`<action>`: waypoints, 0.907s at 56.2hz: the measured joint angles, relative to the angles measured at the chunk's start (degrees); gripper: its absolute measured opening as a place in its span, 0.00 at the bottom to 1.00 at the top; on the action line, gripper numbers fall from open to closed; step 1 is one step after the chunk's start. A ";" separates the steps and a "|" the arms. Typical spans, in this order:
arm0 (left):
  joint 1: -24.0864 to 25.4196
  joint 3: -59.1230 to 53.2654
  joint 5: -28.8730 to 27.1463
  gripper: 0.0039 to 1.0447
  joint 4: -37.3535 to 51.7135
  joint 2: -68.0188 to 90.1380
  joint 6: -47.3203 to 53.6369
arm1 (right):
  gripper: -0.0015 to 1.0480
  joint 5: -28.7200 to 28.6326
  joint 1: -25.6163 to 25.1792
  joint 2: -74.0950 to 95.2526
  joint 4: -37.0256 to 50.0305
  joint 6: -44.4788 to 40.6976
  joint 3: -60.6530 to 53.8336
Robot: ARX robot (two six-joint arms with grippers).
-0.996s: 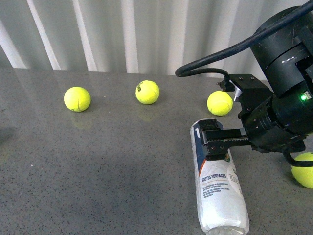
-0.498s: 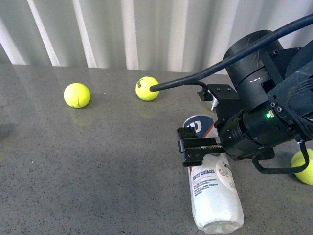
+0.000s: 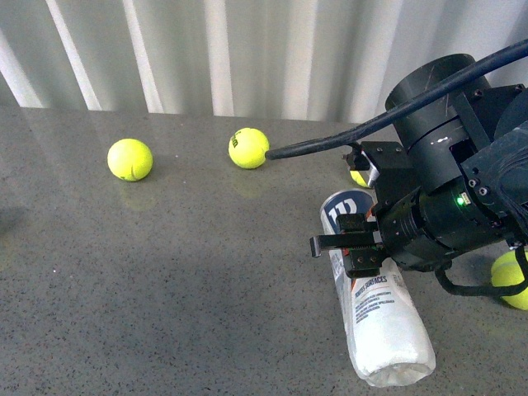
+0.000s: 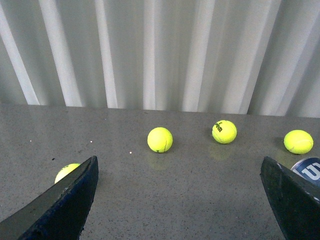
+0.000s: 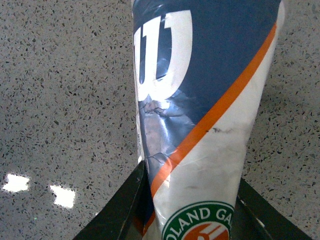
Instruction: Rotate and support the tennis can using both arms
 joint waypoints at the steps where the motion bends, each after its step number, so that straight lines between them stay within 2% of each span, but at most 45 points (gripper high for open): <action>1: 0.00 0.02 -0.02 0.94 0.00 0.00 0.00 | 0.30 0.00 0.04 -0.11 0.00 -0.02 0.00; 4: 0.00 0.00 -0.02 0.94 0.00 0.00 0.00 | 0.24 0.52 0.15 -0.46 0.02 -0.11 0.00; 18: 0.00 0.00 -0.02 0.94 0.00 0.00 0.00 | 0.13 2.84 1.09 -1.84 0.11 -1.55 -0.70; 33: 0.00 0.02 -0.02 0.94 0.00 0.00 0.00 | 0.09 7.98 2.56 -5.66 1.90 -7.96 -2.36; 43: 0.00 0.00 -0.02 0.94 0.00 0.00 0.00 | 0.09 14.82 3.48 -9.49 10.64 -19.21 -6.27; 48: 0.00 0.00 -0.02 0.94 0.00 0.00 0.00 | 0.08 18.93 3.87 -10.84 21.59 -30.99 -10.14; 51: 0.00 0.00 -0.02 0.94 0.00 0.00 0.00 | 0.08 18.88 3.89 -10.93 30.88 -42.34 -13.07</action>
